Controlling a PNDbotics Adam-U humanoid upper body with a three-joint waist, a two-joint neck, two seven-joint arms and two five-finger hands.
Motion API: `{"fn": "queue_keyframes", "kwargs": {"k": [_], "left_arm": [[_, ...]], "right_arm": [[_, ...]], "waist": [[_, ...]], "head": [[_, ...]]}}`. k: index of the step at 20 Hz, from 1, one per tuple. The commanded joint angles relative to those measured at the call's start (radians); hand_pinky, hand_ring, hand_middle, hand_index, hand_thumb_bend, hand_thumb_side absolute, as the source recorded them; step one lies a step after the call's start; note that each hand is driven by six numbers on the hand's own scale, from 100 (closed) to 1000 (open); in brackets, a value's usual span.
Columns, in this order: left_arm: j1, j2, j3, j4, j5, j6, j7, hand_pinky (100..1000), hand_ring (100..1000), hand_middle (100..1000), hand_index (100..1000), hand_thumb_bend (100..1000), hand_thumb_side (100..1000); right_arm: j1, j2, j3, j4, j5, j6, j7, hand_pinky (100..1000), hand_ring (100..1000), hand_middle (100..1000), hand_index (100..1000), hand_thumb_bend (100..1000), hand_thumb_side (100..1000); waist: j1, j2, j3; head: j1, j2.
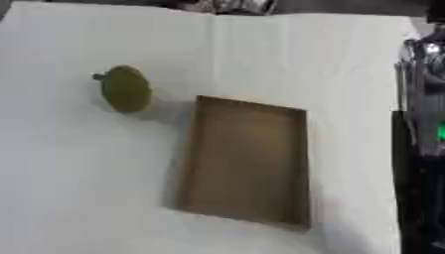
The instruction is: Pick up objects on the table and place them in the box.
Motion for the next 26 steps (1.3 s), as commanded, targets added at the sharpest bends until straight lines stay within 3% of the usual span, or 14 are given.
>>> {"fn": "queue_keyframes", "kwargs": {"k": [1,9,13,17,26], "left_arm": [[0.021,0.051,0.014,-0.020,-0.006,-0.011,-0.001,730,726,616,784,100,613],[0.102,0.087,0.025,-0.020,-0.037,-0.031,0.010,739,745,633,797,100,589],[0.158,0.138,0.018,-0.020,-0.091,-0.029,0.010,766,769,659,819,100,480],[0.226,0.244,-0.015,0.022,-0.187,-0.042,0.014,797,796,689,838,100,400],[0.303,0.496,-0.131,0.229,-0.363,-0.073,0.006,877,859,766,894,100,328]], "right_arm": [[-0.025,-0.040,-0.007,-0.021,0.014,0.014,0.003,779,536,673,746,100,571],[-0.026,-0.091,-0.012,-0.021,0.013,0.053,-0.004,782,539,679,750,100,565],[-0.022,-0.114,-0.014,-0.021,0.013,0.067,-0.006,782,537,679,750,100,561],[-0.016,-0.136,-0.014,-0.021,0.012,0.082,-0.002,783,535,680,750,100,558],[-0.013,-0.181,-0.006,-0.021,-0.004,0.110,0.017,784,532,683,751,100,551]], "waist": [[0.003,-0.024,-0.002],[0.001,-0.027,-0.008],[0.004,-0.026,-0.013],[0.010,-0.026,-0.016],[0.017,-0.027,-0.024]], "head": [[-0.001,-0.003],[0.006,0.009],[0.006,0.010],[0.005,0.011],[0.010,0.015]]}}
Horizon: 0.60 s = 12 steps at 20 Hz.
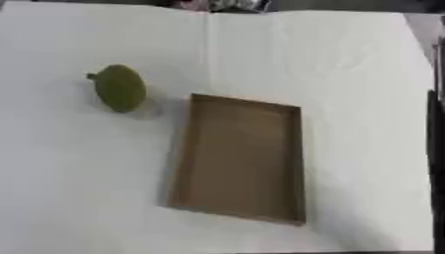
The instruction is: Pick up objects on the table and place them in the box.
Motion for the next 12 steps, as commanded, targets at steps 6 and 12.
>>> {"fn": "queue_keyframes", "kwargs": {"k": [6,12], "left_arm": [[-0.034,0.183,-0.106,0.141,-0.167,0.018,-0.169,915,879,803,908,100,382],[-0.110,0.232,-0.199,0.170,-0.173,0.041,-0.362,946,904,835,931,100,369]], "right_arm": [[0.000,-0.025,-0.004,-0.021,-0.014,0.006,-0.001,784,531,683,751,100,555],[0.001,-0.013,-0.004,-0.021,-0.016,-0.001,-0.005,784,531,683,750,100,556]], "waist": [[0.016,-0.022,-0.009],[0.020,-0.020,-0.019]], "head": [[-0.004,0.004],[0.003,0.005]]}}
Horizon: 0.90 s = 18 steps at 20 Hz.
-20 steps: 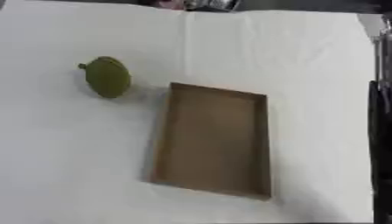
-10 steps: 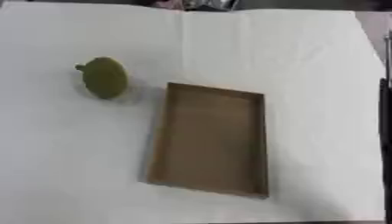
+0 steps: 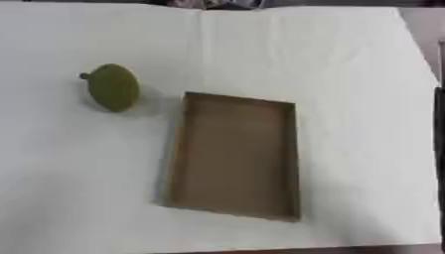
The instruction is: Pick up objects on the table and place them in the box.
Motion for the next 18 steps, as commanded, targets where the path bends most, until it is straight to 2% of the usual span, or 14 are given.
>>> {"fn": "queue_keyframes", "kwargs": {"k": [1,3,9,10,12,18], "left_arm": [[-0.027,0.073,-0.036,0.003,0.013,0.006,-0.096,956,915,840,929,146,372],[-0.046,0.089,-0.071,-0.002,0.039,0.006,-0.165,964,924,849,929,205,348],[-0.101,0.115,-0.139,-0.046,0.079,0.013,-0.310,966,936,862,945,255,320],[-0.107,0.118,-0.148,-0.051,0.078,0.014,-0.328,969,940,866,949,300,324],[-0.124,0.125,-0.173,-0.060,0.073,0.016,-0.367,972,943,869,952,329,345],[-0.198,0.118,-0.235,-0.072,0.073,0.018,-0.440,972,947,873,955,325,341]], "right_arm": [[-0.010,-0.008,-0.003,-0.021,-0.005,-0.002,-0.003,784,529,683,750,100,555],[-0.009,-0.005,-0.002,-0.021,-0.006,0.001,0.000,784,528,683,750,100,555],[-0.007,-0.001,0.002,-0.021,-0.013,0.002,0.005,784,527,683,749,100,555],[-0.007,0.000,0.003,-0.021,-0.014,0.002,0.005,784,526,683,749,100,555],[-0.006,0.001,0.004,-0.021,-0.016,0.002,0.006,784,526,683,749,100,555],[-0.003,0.006,0.009,-0.021,-0.023,0.003,0.009,784,525,683,749,100,555]], "waist": [[0.008,-0.020,-0.001],[0.009,-0.019,-0.003],[0.010,-0.021,-0.008],[0.010,-0.021,-0.010],[0.011,-0.021,-0.012],[0.012,-0.024,-0.015]], "head": [[0.004,-0.002],[0.008,-0.003],[0.015,-0.004],[0.016,-0.004],[0.020,-0.004],[0.031,0.000]]}}
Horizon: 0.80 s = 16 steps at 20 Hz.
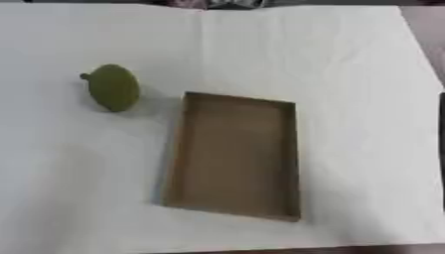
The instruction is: Pick up objects on the table and place them in the box.
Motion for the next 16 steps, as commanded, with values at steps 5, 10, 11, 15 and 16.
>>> {"fn": "queue_keyframes", "kwargs": {"k": [5,10,11,15,16], "left_arm": [[-0.098,0.019,-0.055,-0.023,0.010,0.006,-0.056,971,949,873,955,282,305],[-0.192,-0.028,-0.095,-0.023,0.023,0.016,-0.092,970,950,872,954,245,295],[-0.207,-0.037,-0.101,-0.022,0.025,0.016,-0.099,970,950,872,954,244,295],[-0.268,-0.087,-0.113,-0.016,0.028,0.000,-0.110,967,949,870,950,203,278],[-0.282,-0.100,-0.116,-0.012,0.029,-0.008,-0.107,965,947,868,948,190,273]], "right_arm": [[-0.007,-0.002,0.005,-0.021,-0.011,0.000,0.005,784,524,683,749,100,555],[-0.004,0.003,0.008,-0.021,-0.013,0.000,0.008,784,524,683,749,100,556],[-0.003,0.003,0.008,-0.021,-0.014,0.000,0.008,784,524,683,749,100,556],[-0.001,0.007,0.009,-0.021,-0.015,-0.001,0.009,784,524,683,749,100,556],[-0.001,0.008,0.009,-0.021,-0.015,-0.001,0.009,784,524,683,749,100,556]], "waist": [[0.007,-0.027,-0.003],[0.008,-0.032,-0.002],[0.008,-0.033,-0.002],[0.006,-0.036,0.000],[0.006,-0.036,0.000]], "head": [[0.014,0.000],[0.023,0.000],[0.024,0.000],[0.030,0.000],[0.032,0.000]]}}
